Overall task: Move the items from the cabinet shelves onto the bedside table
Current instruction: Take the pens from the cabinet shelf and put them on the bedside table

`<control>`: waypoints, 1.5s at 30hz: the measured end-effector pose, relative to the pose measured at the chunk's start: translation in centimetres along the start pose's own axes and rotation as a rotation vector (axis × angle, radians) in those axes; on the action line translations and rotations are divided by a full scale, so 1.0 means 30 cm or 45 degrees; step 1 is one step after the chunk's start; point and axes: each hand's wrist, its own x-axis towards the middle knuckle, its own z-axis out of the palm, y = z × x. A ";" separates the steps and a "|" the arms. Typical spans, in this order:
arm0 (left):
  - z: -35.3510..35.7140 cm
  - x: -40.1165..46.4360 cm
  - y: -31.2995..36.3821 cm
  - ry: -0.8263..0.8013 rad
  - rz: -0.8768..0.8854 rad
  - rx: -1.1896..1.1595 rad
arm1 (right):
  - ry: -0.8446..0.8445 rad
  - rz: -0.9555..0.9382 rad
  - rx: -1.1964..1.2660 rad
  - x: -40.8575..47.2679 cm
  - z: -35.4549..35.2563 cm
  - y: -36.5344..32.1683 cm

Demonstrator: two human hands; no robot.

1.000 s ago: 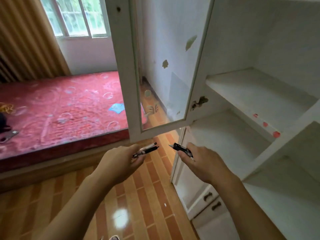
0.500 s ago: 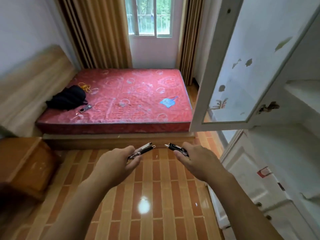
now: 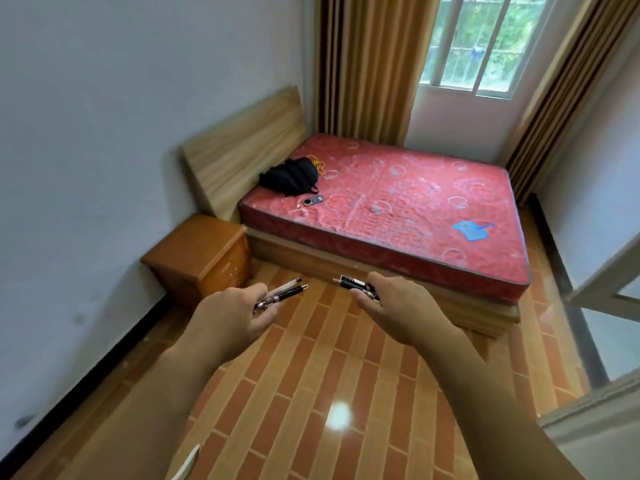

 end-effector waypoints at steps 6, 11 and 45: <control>-0.099 -0.147 -0.292 0.098 -0.248 -0.059 | -0.048 -0.232 -0.007 0.191 0.044 -0.314; -0.127 -0.197 -0.456 0.128 -0.370 -0.061 | -0.075 -0.375 -0.038 0.349 0.082 -0.472; -0.015 0.897 -1.347 0.080 -0.625 0.074 | -0.163 -0.620 0.062 1.936 0.450 -0.622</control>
